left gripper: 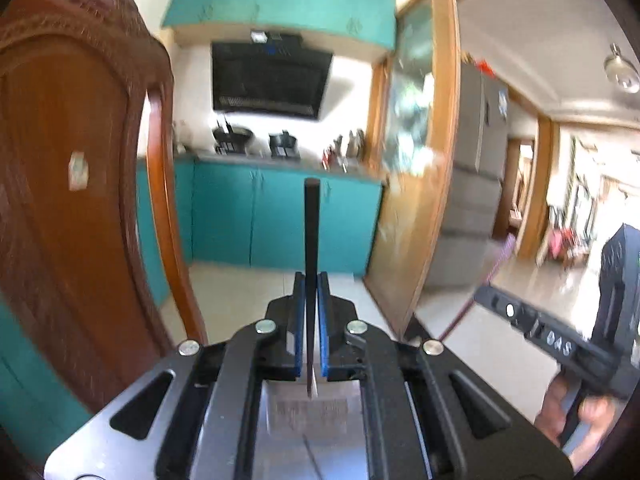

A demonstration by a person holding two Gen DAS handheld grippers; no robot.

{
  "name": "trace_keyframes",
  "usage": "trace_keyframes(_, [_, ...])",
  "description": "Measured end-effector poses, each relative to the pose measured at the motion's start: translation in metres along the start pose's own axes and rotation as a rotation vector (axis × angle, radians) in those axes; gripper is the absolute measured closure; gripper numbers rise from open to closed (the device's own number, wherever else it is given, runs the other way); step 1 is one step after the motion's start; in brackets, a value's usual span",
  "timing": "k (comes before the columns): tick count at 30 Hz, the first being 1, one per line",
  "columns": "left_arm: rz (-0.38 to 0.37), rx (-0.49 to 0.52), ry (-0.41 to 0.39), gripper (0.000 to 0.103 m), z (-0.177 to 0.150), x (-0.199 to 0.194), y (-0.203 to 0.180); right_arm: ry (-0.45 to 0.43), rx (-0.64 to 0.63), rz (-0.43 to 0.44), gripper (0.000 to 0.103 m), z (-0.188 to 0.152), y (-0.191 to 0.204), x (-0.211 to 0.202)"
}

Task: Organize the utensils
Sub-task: 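Lift both chopsticks, lower them into the white basket and open both tools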

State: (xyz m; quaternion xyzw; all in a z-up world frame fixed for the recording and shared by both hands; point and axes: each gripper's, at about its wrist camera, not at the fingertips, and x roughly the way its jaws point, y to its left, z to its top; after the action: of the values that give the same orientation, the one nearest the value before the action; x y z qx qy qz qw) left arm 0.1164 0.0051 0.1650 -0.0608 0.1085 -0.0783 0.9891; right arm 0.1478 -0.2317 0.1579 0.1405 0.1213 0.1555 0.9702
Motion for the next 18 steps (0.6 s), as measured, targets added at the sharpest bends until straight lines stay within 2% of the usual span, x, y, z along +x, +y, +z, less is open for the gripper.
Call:
trace_keyframes(1, [0.008,-0.008,-0.012,0.096,0.005,0.013,0.002,-0.015,0.003,-0.010,0.097,-0.001,-0.002,0.007])
trace_keyframes(3, [0.027,-0.027,0.010,0.097,0.003,0.040,0.007,0.015,-0.015,-0.044,0.097,-0.013,-0.003,0.031])
trace_keyframes(9, [0.087,0.008,0.102,0.097,-0.038,0.094,0.013,0.141,-0.084,-0.080,0.097,-0.054,-0.002,0.076])
trace_keyframes(13, [0.093,0.049,0.150,0.096,-0.051,0.114,0.008,0.159,-0.132,-0.121,0.096,-0.068,0.004,0.080])
trace_keyframes(16, [0.097,0.036,0.166,0.096,-0.054,0.115,0.011,0.150,-0.112,-0.091,0.090,-0.066,0.003,0.072])
trace_keyframes(18, [0.092,0.028,0.161,0.093,-0.054,0.110,0.012,0.109,-0.114,-0.067,0.079,-0.062,0.005,0.052])
